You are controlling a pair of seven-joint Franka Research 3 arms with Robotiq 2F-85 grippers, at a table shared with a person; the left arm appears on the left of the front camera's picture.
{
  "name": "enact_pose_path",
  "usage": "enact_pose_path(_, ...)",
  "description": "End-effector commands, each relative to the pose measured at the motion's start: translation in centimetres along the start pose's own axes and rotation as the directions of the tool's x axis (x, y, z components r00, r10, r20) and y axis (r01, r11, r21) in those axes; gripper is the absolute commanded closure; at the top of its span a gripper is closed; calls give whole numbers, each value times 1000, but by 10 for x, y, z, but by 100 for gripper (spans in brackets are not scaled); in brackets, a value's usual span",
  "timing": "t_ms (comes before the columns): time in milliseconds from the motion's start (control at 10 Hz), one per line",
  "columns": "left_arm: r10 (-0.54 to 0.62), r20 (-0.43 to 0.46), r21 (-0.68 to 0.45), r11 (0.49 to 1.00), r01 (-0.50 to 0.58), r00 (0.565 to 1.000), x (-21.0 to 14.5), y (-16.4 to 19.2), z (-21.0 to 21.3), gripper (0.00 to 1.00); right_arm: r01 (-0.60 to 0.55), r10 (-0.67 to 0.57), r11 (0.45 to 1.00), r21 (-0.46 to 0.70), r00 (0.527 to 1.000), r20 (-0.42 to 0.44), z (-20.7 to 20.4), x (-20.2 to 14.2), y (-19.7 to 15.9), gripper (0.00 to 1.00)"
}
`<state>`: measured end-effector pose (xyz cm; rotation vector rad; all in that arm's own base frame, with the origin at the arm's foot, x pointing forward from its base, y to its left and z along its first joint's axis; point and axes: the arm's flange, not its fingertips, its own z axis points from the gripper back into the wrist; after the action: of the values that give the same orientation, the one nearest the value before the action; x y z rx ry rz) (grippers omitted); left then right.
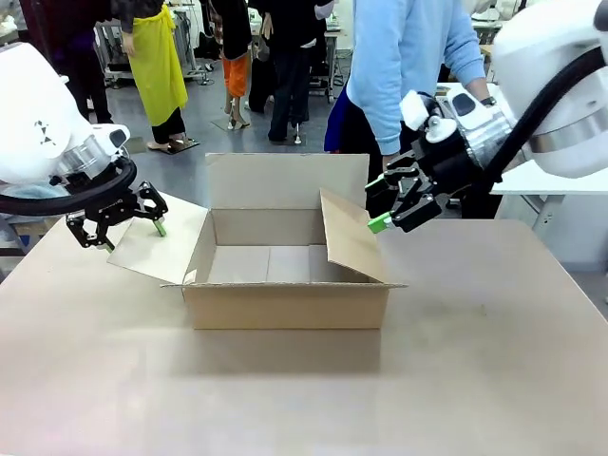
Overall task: Pack the gift set into the box.
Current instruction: Place both hands on the side flaps of the Package Box and spread them outward.
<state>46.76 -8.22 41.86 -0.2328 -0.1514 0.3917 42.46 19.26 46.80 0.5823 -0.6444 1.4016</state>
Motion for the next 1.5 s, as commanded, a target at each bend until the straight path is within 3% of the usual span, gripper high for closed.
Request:
enact_pose_path(0, 15, 18, 18, 1000, -15, 1000, 1, 1, 2, 0, 349, -298, 926, 144, 910, -289, 18, 85, -5, 0)
enact_pose_path(100, 15, 18, 18, 1000, -15, 1000, 1, 1, 2, 0, 500, -449, 863, 74, 827, -339, 23, 103, -2, 0)
enact_pose_path(200, 15, 18, 18, 1000, -15, 1000, 1, 1, 2, 0, 640, -608, 768, -35, 709, -357, 21, 108, -2, 0)
enact_pose_path(300, 15, 18, 18, 1000, -15, 1000, 1, 1, 2, 0, 774, -784, 609, -175, 553, -280, 17, 100, -4, 0)
enact_pose_path(400, 15, 18, 18, 1000, -15, 1000, 1, 1, 2, 0, 778, -843, 536, -327, 515, -157, 19, 88, -10, 0)
enact_pose_path(500, 15, 18, 18, 1000, -15, 1000, 1, 1, 2, 0, 804, -887, 445, -394, 457, -70, 20, 70, -17, 0)
enact_pose_path(600, 15, 18, 18, 1000, -15, 1000, 1, 1, 2, 0, 811, -915, 373, -450, 402, -34, 14, 53, -20, 0)
enact_pose_path(700, 15, 18, 18, 1000, -15, 1000, 1, 1, 2, 0, 809, -916, 365, -460, 401, -21, 8, 43, -21, 0)
enact_pose_path(800, 15, 18, 18, 1000, -15, 1000, 1, 1, 2, 0, 726, -796, 597, -340, 588, -144, 30, 65, -16, 0)
enact_pose_path(1000, 15, 18, 18, 1000, -15, 1000, 1, 1, 2, 0, 726, -796, 597, -340, 588, -144, 30, 65, -16, 0)
enact_pose_path(1100, 15, 18, 18, 1000, -15, 1000, 1, 1, 2, 0, 768, -850, 511, -386, 518, -95, 23, 52, -19, 0)
enact_pose_path(1200, 15, 18, 18, 1000, -15, 1000, 1, 1, 2, 0, 757, -822, 549, -354, 565, -67, 10, 70, -17, 0)
enact_pose_path(1400, 15, 18, 18, 1000, -15, 1000, 1, 1, 2, 0, 723, -835, 487, -489, 550, -19, -14, 112, -18, 0)
